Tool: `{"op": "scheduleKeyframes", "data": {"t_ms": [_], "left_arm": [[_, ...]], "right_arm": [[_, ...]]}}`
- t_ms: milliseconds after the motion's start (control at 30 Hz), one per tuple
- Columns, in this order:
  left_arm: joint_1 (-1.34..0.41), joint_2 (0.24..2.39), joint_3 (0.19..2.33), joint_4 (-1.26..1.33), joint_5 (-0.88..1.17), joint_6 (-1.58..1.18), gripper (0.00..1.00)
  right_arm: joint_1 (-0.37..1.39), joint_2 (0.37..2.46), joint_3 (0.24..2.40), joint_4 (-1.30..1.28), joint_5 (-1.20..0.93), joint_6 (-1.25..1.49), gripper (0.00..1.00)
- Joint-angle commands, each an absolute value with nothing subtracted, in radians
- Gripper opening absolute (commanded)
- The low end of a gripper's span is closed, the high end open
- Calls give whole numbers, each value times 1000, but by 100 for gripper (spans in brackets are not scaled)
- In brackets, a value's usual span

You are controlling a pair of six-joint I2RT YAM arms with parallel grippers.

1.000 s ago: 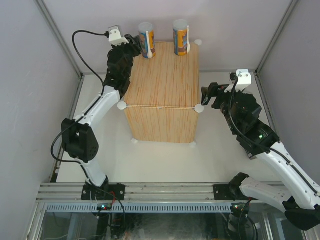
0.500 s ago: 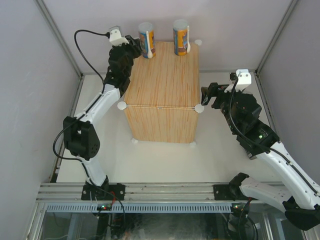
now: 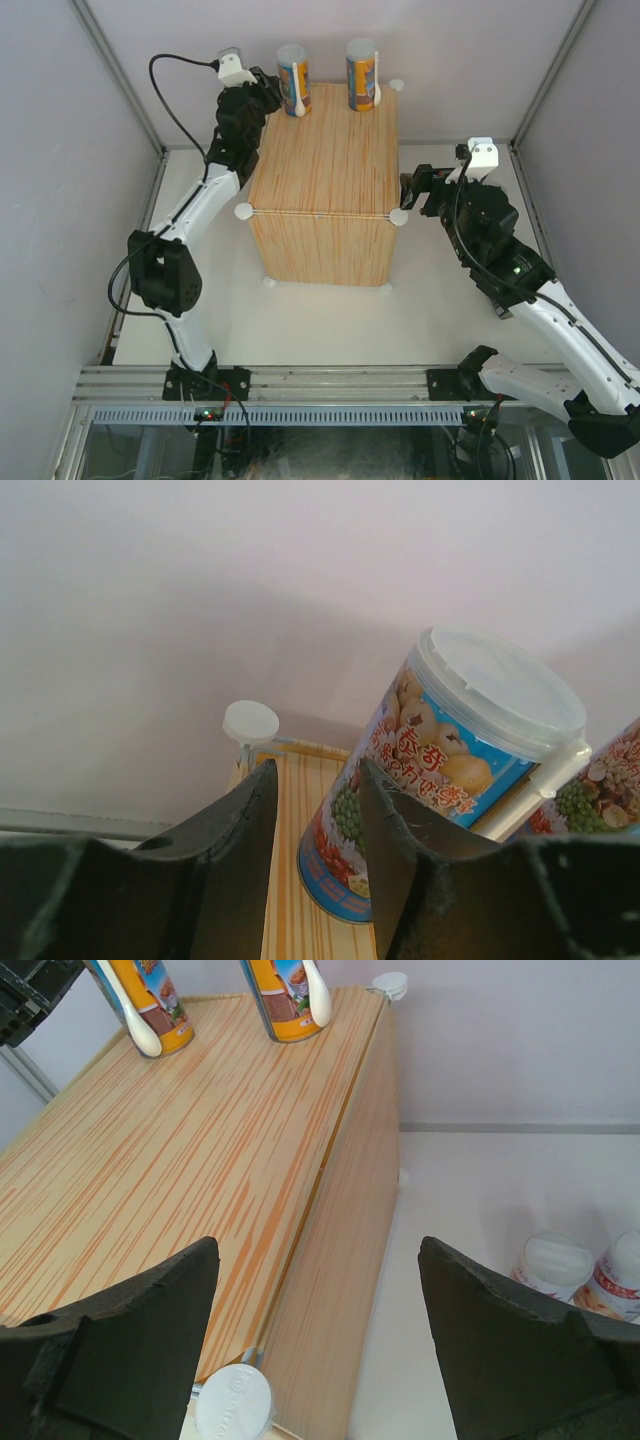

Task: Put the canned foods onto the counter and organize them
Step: Adjust the canned food at the counter.

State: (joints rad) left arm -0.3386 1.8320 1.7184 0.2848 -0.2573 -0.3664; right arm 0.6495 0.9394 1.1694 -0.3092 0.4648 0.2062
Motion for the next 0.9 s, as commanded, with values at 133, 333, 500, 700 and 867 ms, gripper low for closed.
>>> {"op": "scheduleKeyframes", "data": {"t_ms": [133,333,500,700,867], "left_arm": [[-332,1862,1820,253,-221,-368,43],[-332,1874,1833,245,-204,-373,42],[-332,1880,1839,239,-193,-374,42],[-333,1884,1836,226,-183,-375,41],[-333,1889,1834,221,-171,-384,40]], "right_arm": [[649,940,1197,-270,466,224,80],[649,942,1198,-271,469,225,80],[649,946,1198,-270,469,229,80],[648,948,1197,-270,467,233,80],[649,948,1197,-269,465,235,80]]}}
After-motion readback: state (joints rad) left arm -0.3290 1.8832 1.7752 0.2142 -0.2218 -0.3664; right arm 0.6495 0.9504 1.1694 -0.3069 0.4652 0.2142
